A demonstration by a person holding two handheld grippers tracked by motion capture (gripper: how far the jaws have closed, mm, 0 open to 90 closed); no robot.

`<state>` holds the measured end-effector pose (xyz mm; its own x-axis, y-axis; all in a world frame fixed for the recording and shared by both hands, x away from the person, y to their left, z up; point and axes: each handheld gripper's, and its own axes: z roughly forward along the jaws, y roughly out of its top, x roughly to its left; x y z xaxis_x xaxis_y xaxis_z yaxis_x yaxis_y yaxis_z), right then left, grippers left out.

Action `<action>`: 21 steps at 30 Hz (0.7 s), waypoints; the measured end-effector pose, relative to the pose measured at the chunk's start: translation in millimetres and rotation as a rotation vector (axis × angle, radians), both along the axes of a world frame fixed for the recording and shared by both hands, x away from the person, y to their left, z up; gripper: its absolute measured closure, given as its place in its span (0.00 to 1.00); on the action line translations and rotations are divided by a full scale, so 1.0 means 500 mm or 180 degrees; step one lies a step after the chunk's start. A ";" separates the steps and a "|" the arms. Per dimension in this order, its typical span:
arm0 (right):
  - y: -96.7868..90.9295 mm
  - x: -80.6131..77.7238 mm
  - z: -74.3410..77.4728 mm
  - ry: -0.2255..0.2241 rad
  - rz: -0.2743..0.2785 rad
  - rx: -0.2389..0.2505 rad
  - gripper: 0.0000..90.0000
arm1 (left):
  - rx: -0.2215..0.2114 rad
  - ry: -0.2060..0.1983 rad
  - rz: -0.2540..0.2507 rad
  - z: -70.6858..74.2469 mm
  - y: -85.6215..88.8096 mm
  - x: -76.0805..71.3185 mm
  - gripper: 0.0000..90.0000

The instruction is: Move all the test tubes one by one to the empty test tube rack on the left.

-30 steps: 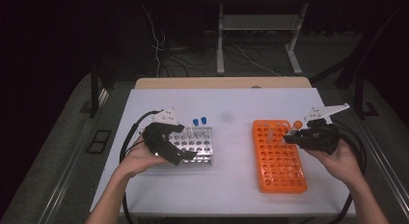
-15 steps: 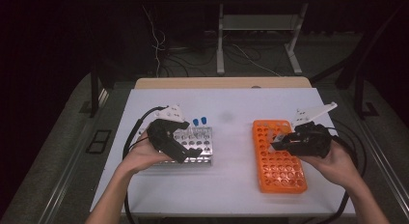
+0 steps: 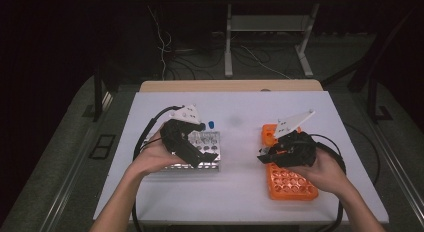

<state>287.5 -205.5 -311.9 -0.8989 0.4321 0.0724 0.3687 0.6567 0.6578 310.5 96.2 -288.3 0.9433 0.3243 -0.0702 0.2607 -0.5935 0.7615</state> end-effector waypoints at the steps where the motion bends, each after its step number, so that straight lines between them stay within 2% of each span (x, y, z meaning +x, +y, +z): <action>1: 0.006 0.000 -0.002 0.0003 0.0020 -0.0008 0.82 | 0.0001 -0.0008 -0.0011 0.003 -0.004 -0.001 0.00; 5: 0.028 0.000 -0.010 0.0016 0.0120 -0.0036 0.82 | 0.0041 -0.0048 -0.0103 0.014 -0.023 -0.001 0.00; 14: 0.067 -0.006 -0.022 0.0068 0.0280 -0.0072 0.82 | 0.0160 -0.0050 -0.0331 0.028 -0.073 -0.002 0.01; 17: 0.078 -0.009 -0.027 0.0083 0.0317 -0.0082 0.82 | 0.0214 -0.0033 -0.0433 0.028 -0.092 -0.003 0.05; 21: 0.089 -0.011 -0.033 0.0093 0.0370 -0.0089 0.82 | 0.0258 0.0007 -0.0617 0.027 -0.116 -0.007 0.16</action>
